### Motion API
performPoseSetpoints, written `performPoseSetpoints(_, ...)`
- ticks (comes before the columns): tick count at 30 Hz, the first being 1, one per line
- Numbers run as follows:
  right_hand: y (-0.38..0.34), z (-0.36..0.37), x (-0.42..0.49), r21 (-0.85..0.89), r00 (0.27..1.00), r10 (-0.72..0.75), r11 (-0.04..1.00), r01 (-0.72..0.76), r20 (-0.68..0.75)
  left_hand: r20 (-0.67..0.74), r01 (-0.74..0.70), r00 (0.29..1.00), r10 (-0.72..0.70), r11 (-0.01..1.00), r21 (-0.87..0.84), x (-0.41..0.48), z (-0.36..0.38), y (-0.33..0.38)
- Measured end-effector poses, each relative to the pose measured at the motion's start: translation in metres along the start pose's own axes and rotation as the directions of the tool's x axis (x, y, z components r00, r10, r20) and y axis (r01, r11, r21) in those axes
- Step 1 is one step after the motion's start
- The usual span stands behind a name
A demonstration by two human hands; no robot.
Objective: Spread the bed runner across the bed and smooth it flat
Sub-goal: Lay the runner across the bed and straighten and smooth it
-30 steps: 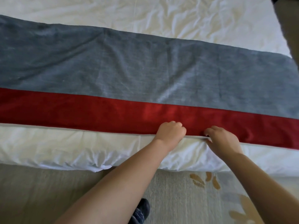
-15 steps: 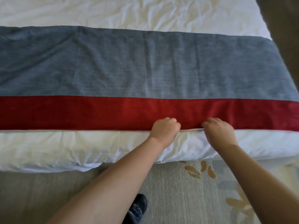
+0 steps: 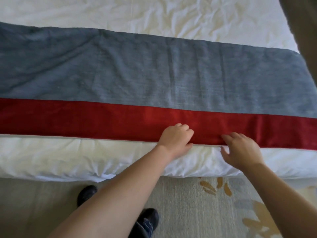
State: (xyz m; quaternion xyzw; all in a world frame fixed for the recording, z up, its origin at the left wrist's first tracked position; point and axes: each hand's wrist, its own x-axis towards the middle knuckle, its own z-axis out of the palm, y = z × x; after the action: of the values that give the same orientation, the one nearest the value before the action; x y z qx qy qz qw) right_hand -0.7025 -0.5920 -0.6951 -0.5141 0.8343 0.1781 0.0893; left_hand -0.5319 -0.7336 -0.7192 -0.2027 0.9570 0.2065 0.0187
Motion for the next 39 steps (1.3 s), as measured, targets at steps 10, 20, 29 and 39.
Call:
performPoseSetpoints(10, -0.22, -0.082, 0.052, 0.227, 0.961, -0.199, 0.944, 0.24, -0.191, -0.081, 0.172, 0.983, -0.165, 0.981, 0.089, -0.098, -0.075, -0.166)
performPoseSetpoints(20, -0.475, -0.128, 0.069, 0.244, 0.86, -0.485, 0.825, 0.51, -0.157, -0.053, 0.229, 0.973, -0.224, 0.965, 0.129, -0.243, -0.135, -0.35)
performPoseSetpoints(29, -0.568, -0.126, 0.066, 0.23, 0.836, -0.548, 0.815, 0.532, 0.007, 0.16, 0.084, 0.982, -0.105, 0.988, 0.133, -0.334, -0.141, -0.411)
performPoseSetpoints(39, -0.56, -0.17, 0.135, 0.289, 0.838, -0.531, 0.789, 0.543, -0.124, 0.052, -0.018, 0.999, 0.008, 0.977, 0.211, -0.27, -0.18, -0.456)
